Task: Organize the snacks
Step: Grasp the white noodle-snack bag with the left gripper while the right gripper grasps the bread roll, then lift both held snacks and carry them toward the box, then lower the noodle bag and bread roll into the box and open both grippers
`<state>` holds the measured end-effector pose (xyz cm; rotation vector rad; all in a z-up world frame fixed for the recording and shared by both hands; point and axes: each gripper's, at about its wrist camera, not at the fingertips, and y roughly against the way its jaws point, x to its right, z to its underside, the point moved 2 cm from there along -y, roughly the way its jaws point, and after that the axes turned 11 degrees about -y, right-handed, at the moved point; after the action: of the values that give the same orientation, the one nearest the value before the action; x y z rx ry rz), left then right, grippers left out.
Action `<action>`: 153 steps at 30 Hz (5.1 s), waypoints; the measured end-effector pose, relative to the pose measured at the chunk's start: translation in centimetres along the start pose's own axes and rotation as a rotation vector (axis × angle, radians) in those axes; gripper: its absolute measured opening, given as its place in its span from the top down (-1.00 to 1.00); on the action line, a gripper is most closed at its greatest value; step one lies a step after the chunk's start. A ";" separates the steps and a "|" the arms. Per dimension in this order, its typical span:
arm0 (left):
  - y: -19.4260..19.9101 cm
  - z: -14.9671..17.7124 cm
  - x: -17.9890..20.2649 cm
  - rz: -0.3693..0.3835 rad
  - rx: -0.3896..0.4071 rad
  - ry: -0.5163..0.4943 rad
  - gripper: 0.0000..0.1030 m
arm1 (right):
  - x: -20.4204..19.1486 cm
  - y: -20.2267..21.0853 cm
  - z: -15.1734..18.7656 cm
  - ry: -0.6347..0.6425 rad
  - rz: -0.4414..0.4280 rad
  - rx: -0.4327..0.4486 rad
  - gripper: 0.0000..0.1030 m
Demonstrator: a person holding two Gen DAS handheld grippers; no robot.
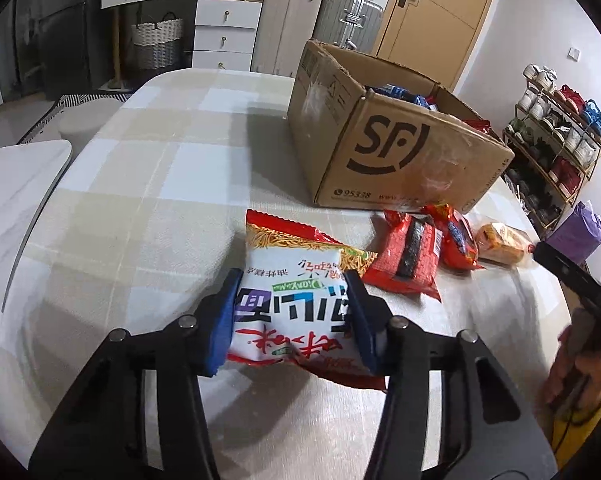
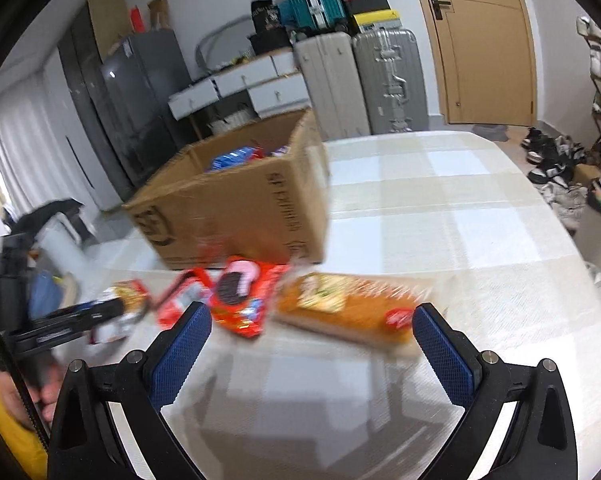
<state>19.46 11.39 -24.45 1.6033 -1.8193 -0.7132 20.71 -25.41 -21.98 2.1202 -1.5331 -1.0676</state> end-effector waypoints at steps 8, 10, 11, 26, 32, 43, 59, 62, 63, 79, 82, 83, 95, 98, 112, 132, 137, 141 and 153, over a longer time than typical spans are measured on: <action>1.8 0.7 0.6 0.016 0.014 0.007 0.09 | 1.2 -3.3 -1.8 0.026 0.075 -0.076 -0.98; 2.0 0.7 0.7 0.017 0.018 0.007 0.09 | 1.1 -3.8 -2.1 0.050 0.086 -0.084 -0.98; 2.1 0.7 0.7 0.019 0.018 0.008 0.09 | 1.1 -4.2 -2.2 0.060 0.092 -0.093 -0.98; 4.2 1.7 1.5 0.025 0.020 0.009 0.08 | 1.5 -6.3 -2.3 0.125 0.096 -0.165 -0.76; 6.3 2.0 2.3 0.023 0.046 0.001 0.08 | 1.7 -5.4 -2.0 0.138 0.103 -0.165 -0.38; 9.2 3.1 3.7 0.035 0.067 -0.016 0.08 | 1.1 -1.7 0.5 0.142 0.008 -0.217 0.20; 10.4 3.7 4.4 0.034 0.058 -0.022 0.08 | -1.8 -5.4 -0.8 0.264 -0.071 -0.301 0.21; 10.5 3.7 4.2 0.030 0.057 -0.015 0.08 | -1.9 -5.5 -0.9 0.229 -0.086 -0.314 0.27; 10.5 3.7 4.2 0.031 0.057 -0.012 0.08 | -1.8 -5.2 -0.9 0.219 -0.089 -0.305 0.27; 16.9 0.4 6.5 -0.009 0.188 -0.066 0.08 | -7.4 8.8 -4.2 0.148 -0.354 -0.096 0.29; 19.1 -0.9 7.5 -0.041 0.253 -0.095 0.08 | -8.8 11.3 -4.8 0.144 -0.399 -0.067 0.29; 19.7 -1.4 8.0 -0.039 0.265 -0.103 0.08 | -9.2 12.1 -5.0 0.142 -0.412 -0.055 0.29; 24.8 -6.9 11.8 -0.026 0.349 -0.176 0.08 | -12.5 18.2 -9.7 0.137 -0.447 0.030 0.29; 24.8 -8.9 11.9 -0.022 0.349 -0.176 0.08 | -13.5 18.9 -11.5 0.137 -0.452 0.057 0.29; 16.2 -20.8 9.5 -0.049 0.278 -0.170 0.07 | -14.5 12.8 -19.7 0.116 -0.329 0.100 0.29; -3.9 -24.8 5.6 0.046 0.054 -0.072 0.07 | -10.7 -7.1 -18.9 0.074 -0.217 -0.183 0.28; -5.8 -25.5 5.3 0.052 0.059 -0.081 0.08 | -10.0 -8.5 -18.1 0.075 -0.214 -0.210 0.28; -5.9 -25.6 4.8 0.047 0.069 -0.076 0.08 | -9.7 -9.3 -17.7 0.077 -0.203 -0.220 0.28; -3.1 -23.7 4.2 0.021 0.076 -0.071 0.04 | -9.8 -9.9 -17.4 0.079 -0.158 -0.216 0.26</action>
<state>38.73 6.78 -10.41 1.6232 -1.9327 -0.7071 38.54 -15.68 -12.83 2.1318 -1.1742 -1.1308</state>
